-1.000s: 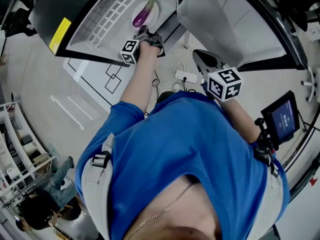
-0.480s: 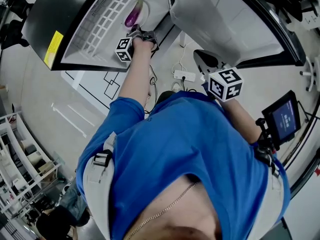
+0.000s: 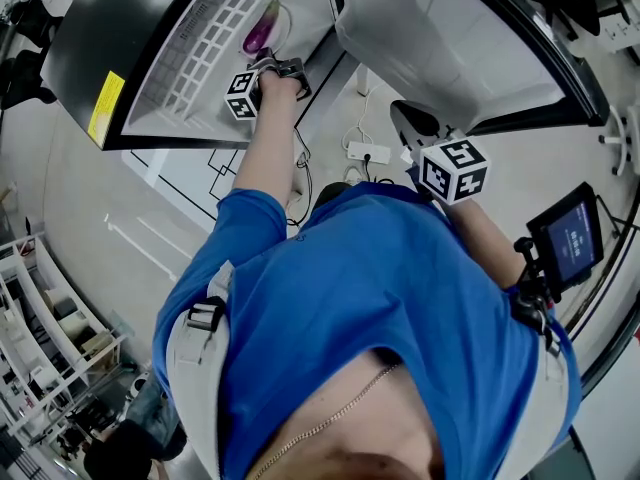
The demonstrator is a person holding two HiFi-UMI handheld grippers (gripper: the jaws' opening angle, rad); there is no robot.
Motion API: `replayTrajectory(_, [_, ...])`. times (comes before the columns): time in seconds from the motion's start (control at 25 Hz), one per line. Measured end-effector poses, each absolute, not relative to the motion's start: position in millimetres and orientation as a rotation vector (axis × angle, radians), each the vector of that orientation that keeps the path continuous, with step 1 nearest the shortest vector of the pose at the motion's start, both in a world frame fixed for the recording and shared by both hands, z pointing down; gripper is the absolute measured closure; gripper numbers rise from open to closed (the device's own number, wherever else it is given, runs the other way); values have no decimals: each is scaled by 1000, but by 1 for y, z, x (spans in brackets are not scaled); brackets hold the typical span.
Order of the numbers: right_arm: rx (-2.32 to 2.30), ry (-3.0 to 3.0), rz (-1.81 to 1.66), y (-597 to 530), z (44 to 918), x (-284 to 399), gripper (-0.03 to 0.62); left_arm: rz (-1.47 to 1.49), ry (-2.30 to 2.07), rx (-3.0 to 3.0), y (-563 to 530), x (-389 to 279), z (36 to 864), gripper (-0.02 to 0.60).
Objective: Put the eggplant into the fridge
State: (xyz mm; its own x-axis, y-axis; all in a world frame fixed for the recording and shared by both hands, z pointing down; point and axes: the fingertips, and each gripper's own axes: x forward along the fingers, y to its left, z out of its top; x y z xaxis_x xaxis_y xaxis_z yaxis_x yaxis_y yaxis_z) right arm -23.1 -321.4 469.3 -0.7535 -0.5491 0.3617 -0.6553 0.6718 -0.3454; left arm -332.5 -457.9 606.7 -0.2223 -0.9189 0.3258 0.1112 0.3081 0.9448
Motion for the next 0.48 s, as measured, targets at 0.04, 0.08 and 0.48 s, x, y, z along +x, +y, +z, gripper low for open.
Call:
replayTrajectory(0.04, [976,-2658,681,-322,470,-23,592,-1160,-1466,786,-458,-334,608,551])
replayTrajectory(0.08, [979,-2658,682,-322,471,-23,592,-1157,-1472,782,-459,-336,609,549])
replayTrajectory(0.48, [988,-2660,688,-324,470,-21,592,-1101,-1513,782,-461,-338,612,551])
